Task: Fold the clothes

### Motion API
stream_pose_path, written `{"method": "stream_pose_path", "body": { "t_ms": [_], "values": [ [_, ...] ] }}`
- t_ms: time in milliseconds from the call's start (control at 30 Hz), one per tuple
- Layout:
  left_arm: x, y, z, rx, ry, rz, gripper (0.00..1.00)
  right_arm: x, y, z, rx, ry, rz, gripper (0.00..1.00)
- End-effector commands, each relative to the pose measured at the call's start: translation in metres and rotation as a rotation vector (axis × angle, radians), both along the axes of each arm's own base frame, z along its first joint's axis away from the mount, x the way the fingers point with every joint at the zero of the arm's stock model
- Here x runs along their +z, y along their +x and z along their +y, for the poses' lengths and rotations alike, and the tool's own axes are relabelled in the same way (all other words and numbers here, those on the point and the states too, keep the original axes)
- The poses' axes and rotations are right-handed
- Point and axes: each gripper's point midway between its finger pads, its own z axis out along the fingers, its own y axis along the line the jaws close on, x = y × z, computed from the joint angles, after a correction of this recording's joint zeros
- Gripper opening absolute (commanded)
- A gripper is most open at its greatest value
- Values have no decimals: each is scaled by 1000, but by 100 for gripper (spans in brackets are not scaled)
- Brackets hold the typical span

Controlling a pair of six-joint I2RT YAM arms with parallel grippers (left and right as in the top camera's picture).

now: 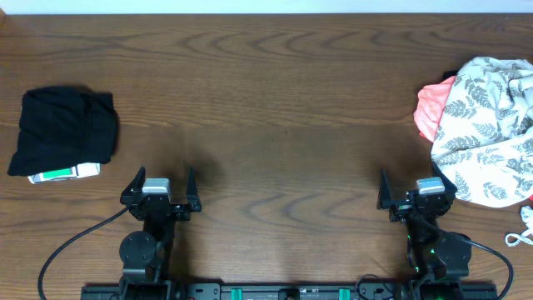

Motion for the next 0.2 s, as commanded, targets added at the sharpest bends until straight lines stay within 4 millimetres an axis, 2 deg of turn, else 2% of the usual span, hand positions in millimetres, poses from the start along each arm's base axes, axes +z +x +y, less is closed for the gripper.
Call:
{"method": "stream_pose_path", "body": {
  "t_ms": [0,167],
  "values": [
    [-18,-1,4,17,15,58,98,-1,0,-2,-8,-14,1,99],
    [-18,-1,4,17,15,58,98,-1,0,-2,-8,-14,1,99]
  ]
}}
